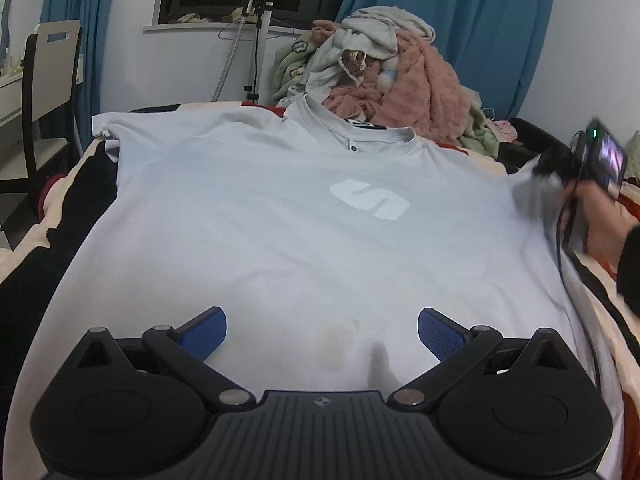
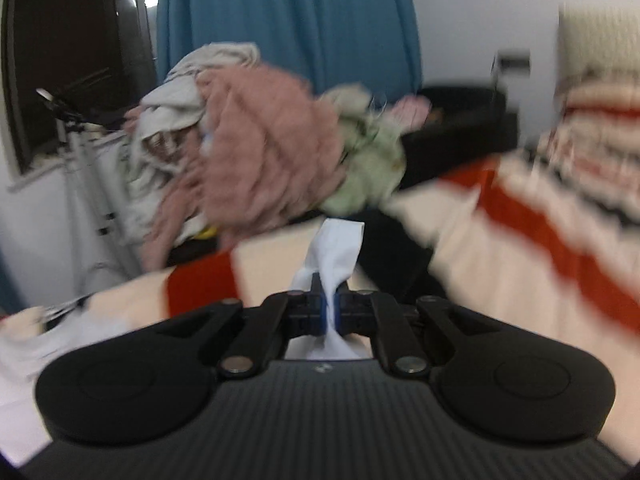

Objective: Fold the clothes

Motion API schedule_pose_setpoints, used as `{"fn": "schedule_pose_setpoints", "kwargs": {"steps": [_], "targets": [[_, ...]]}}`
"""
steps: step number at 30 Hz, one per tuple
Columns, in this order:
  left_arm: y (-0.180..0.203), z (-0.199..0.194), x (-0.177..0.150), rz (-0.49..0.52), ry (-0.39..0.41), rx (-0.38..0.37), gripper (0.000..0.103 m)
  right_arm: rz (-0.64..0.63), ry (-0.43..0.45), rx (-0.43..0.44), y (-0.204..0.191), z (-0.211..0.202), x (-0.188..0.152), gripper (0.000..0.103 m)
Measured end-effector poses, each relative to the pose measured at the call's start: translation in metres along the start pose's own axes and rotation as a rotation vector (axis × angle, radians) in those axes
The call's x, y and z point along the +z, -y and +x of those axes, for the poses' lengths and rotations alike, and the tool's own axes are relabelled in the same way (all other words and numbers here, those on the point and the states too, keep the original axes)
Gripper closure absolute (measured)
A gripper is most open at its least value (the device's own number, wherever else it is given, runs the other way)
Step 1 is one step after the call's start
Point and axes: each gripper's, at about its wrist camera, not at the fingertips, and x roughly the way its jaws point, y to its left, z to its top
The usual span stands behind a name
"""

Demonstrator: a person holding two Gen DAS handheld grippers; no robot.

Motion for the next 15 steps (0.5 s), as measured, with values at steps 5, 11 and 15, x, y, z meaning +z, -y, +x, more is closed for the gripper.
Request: {"fn": "schedule_pose_setpoints", "kwargs": {"steps": [5, 11, 15], "targets": [[0.003, 0.012, -0.002, 0.056, 0.005, 0.028, 0.0, -0.074, -0.015, -0.068, 0.004, 0.026, 0.009, 0.096], [0.004, 0.032, -0.001, 0.074, -0.017, 0.057, 0.0, -0.088, -0.063, -0.113, 0.008, 0.037, -0.008, 0.09], [0.005, 0.038, -0.001, 0.076, -0.016, 0.055, 0.0, -0.097, -0.094, -0.143, 0.012, 0.044, -0.019, 0.038]]}}
